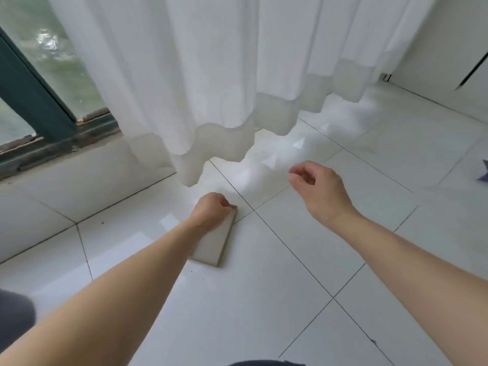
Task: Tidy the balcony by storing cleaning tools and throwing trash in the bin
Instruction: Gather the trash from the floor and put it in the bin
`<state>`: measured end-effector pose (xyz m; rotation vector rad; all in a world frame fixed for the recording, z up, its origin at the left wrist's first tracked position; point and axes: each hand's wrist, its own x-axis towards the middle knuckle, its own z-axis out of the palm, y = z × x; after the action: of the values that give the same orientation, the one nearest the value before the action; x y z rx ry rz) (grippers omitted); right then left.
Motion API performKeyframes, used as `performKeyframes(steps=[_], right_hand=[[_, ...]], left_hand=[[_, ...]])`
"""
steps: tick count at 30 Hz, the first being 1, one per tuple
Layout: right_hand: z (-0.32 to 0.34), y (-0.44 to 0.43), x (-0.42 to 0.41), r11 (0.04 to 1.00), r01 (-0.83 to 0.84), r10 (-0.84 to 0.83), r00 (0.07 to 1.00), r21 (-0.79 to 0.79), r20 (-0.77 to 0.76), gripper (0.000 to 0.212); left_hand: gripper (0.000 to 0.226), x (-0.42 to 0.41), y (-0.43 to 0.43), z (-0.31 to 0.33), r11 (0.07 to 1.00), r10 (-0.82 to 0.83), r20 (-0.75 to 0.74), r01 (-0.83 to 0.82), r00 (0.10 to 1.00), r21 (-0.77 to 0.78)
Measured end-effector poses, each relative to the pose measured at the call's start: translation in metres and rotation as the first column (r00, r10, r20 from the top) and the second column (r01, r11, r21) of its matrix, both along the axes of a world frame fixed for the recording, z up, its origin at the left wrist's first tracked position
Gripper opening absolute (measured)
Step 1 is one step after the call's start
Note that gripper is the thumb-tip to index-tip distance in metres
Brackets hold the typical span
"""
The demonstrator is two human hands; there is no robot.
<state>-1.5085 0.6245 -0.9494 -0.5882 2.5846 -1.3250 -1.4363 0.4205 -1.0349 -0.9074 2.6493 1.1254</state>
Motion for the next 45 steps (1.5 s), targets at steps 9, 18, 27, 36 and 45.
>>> performKeyframes(steps=[9,18,27,36,45], right_hand=[[-0.053,0.035,-0.007,0.997,0.061,-0.066,0.99,0.046,0.125,0.014],[-0.069,0.055,-0.019,0.995,0.085,-0.094,0.98,0.06,0.176,0.018],[-0.025,0.101,-0.086,0.979,0.095,-0.109,0.992,0.179,0.067,0.026],[-0.009,0.257,-0.157,0.909,0.291,-0.289,0.956,0.299,-0.051,0.027],[-0.058,0.398,-0.204,0.831,0.208,-0.332,0.93,0.515,0.159,0.036]], left_hand=[[0.011,-0.01,-0.001,-0.097,0.997,-0.004,0.32,0.029,0.947,-0.075],[0.013,-0.023,0.004,-0.107,0.988,0.003,0.323,0.047,0.946,-0.148],[0.009,-0.097,0.089,0.019,0.988,-0.134,-0.106,0.141,0.985,0.064],[0.006,-0.159,0.223,0.097,0.93,-0.202,-0.276,0.272,0.94,0.246],[0.01,-0.193,0.35,0.101,0.915,-0.247,-0.263,0.314,0.932,0.254]])
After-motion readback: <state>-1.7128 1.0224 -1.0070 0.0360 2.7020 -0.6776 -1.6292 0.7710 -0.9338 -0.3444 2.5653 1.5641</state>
